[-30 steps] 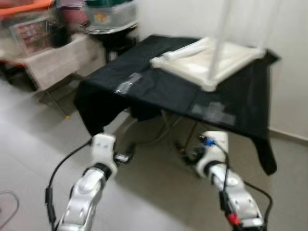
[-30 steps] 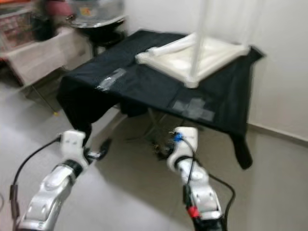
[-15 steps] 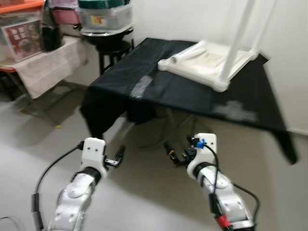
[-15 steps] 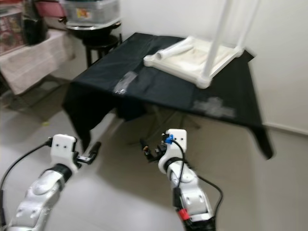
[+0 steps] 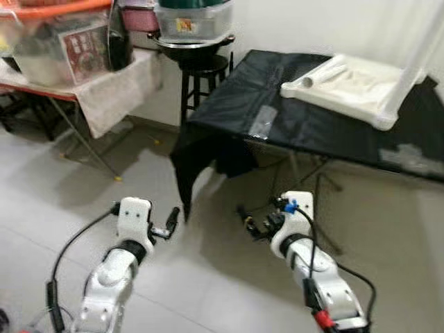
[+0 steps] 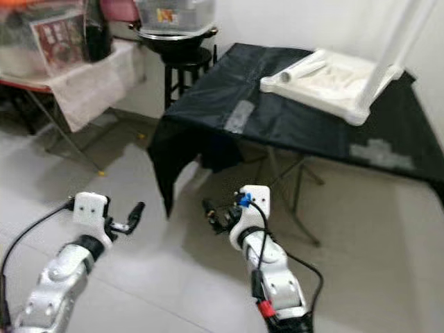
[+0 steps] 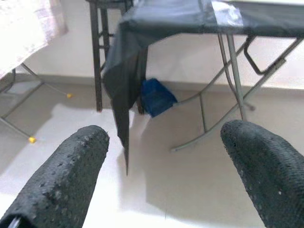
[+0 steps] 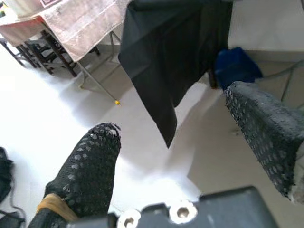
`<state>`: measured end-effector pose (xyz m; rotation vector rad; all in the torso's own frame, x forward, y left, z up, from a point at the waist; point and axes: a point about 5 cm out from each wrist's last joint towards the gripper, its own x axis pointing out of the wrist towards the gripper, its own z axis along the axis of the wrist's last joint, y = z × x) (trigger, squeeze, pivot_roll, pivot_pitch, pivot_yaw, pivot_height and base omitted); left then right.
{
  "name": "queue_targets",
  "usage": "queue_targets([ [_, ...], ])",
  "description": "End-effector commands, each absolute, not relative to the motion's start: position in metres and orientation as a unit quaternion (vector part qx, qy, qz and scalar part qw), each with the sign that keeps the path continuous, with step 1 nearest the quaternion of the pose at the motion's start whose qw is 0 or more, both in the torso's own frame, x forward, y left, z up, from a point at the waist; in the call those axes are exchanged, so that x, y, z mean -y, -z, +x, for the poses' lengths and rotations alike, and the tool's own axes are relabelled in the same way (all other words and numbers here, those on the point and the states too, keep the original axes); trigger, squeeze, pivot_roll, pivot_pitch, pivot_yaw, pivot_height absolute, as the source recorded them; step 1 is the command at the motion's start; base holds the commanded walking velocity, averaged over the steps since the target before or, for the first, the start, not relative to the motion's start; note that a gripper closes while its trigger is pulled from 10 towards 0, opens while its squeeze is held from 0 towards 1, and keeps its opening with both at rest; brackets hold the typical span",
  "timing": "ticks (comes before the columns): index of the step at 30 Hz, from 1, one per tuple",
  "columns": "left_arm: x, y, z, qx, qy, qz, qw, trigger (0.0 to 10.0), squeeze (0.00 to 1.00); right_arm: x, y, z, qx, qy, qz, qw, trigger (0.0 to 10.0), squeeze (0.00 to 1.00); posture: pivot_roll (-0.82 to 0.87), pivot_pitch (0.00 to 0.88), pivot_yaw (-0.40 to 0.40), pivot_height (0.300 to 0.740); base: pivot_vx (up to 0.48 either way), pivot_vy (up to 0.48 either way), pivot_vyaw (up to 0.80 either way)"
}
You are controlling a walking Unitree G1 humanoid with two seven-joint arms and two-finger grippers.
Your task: Building children table
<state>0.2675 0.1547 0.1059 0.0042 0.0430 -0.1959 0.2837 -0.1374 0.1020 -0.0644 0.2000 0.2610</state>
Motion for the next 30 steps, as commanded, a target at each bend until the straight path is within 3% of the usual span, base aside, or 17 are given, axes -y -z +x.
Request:
queue_targets([
  [1,-0.158,-0.105,0.266,-0.022,0.095,0.007,0.995,10.0,0.0,0.134,-0.105,0.285,-0.095,-0.135,-0.033,0.986,10.0,0.0,-0.07,0.0,-0.027,0.74,0.0,0.0,-0.8],
  [11,-0.157,-0.109,0.265,-0.012,0.101,0.006,0.995,10.0,0.0,0.133,-0.107,0.287,-0.086,-0.146,-0.036,0.985,10.0,0.0,-0.06,0.0,-0.032,0.74,0.053,0.0,-0.48],
  [17,-0.159,-0.111,0.265,-0.007,0.1,0.007,0.995,10.0,0.0,0.13,-0.11,0.291,-0.082,-0.159,-0.032,0.983,10.0,0.0,-0.06,0.0,-0.035,0.74,0.308,0.0,0.0],
  [24,-0.158,-0.124,0.267,0.014,0.1,0.006,0.995,10.0,0.0,0.109,-0.156,0.299,0.023,-0.257,-0.008,0.966,10.0,0.0,-0.06,0.0,-0.033,0.74,0.321,0.0,0.53],
  [30,-0.157,-0.139,0.271,0.04,0.107,0.005,0.993,10.0,0.0,0.102,-0.178,0.306,0.055,-0.254,-0.014,0.966,10.0,0.0,-0.06,0.0,-0.033,0.74,0.336,0.0,0.0],
])
